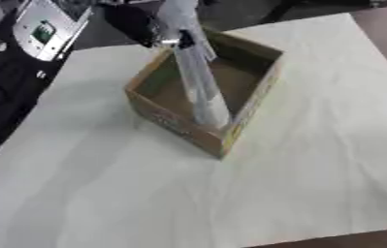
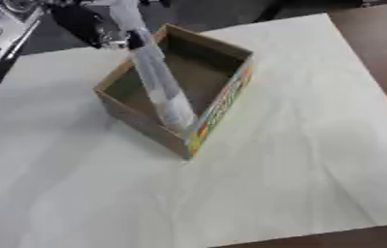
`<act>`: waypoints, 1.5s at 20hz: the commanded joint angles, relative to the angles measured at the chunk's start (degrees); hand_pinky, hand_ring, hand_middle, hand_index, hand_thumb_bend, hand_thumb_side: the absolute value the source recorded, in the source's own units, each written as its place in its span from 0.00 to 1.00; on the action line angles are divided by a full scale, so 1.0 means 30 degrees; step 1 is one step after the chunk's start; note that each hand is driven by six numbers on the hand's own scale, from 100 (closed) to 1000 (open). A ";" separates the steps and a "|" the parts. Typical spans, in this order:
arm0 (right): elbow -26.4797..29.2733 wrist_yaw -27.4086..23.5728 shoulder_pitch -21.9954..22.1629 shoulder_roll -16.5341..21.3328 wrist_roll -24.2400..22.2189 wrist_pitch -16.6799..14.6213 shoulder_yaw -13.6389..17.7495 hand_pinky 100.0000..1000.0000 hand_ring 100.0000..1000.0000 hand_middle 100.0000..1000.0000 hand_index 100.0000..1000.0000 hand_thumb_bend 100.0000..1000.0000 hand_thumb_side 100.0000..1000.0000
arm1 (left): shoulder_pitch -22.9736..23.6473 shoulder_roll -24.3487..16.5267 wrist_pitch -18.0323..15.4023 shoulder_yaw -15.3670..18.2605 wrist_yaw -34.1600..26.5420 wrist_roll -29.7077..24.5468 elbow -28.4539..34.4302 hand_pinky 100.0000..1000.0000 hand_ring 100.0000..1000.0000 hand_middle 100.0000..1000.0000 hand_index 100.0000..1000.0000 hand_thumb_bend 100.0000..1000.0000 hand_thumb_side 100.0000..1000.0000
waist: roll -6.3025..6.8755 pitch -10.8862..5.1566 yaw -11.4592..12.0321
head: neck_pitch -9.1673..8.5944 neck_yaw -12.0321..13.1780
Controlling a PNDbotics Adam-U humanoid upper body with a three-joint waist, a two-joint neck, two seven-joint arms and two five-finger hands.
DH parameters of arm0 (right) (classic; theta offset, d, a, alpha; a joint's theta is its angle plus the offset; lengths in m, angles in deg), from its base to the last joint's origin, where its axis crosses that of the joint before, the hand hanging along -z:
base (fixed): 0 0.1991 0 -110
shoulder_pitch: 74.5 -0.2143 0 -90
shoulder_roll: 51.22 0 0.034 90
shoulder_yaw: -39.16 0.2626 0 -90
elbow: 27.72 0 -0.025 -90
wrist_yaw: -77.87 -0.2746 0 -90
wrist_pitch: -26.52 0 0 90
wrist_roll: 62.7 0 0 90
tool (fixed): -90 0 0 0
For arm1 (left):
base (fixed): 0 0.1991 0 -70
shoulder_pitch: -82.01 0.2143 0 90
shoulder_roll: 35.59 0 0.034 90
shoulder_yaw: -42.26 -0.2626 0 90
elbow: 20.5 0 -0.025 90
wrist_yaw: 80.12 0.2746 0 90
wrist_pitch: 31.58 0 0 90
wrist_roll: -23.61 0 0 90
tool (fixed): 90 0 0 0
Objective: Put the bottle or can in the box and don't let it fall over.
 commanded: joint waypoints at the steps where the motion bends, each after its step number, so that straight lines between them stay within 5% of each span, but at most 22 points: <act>1: 0.0331 -0.0091 -0.0089 0.0397 0.0028 -0.0061 0.0160 0.79 1.00 0.76 0.89 0.00 0.44 | -0.0239 -0.0519 -0.0155 0.0249 -0.0186 -0.0509 0.0033 0.80 0.93 0.77 0.89 0.19 0.54 | -0.0246 -0.0494 0.0021 | -0.0077 -0.0025; 17: 0.0171 -0.0005 -0.0134 0.0267 -0.0029 -0.0042 0.0199 0.79 1.00 0.76 0.89 0.00 0.44 | 0.0313 -0.0472 -0.0808 -0.0094 0.0001 -0.3719 -0.0238 0.81 0.91 0.79 0.89 0.18 0.38 | -0.0289 -0.0437 -0.0107 | -0.0097 0.0017; 30: 0.0063 0.0087 0.0114 0.0411 -0.0082 -0.0073 0.0254 0.79 1.00 0.76 0.89 0.00 0.43 | 0.1493 -0.2029 -0.0862 0.0600 -0.0341 -0.2947 0.0458 0.79 0.89 0.76 0.88 0.13 0.34 | -0.0389 -0.0671 0.0321 | 0.0328 -0.0263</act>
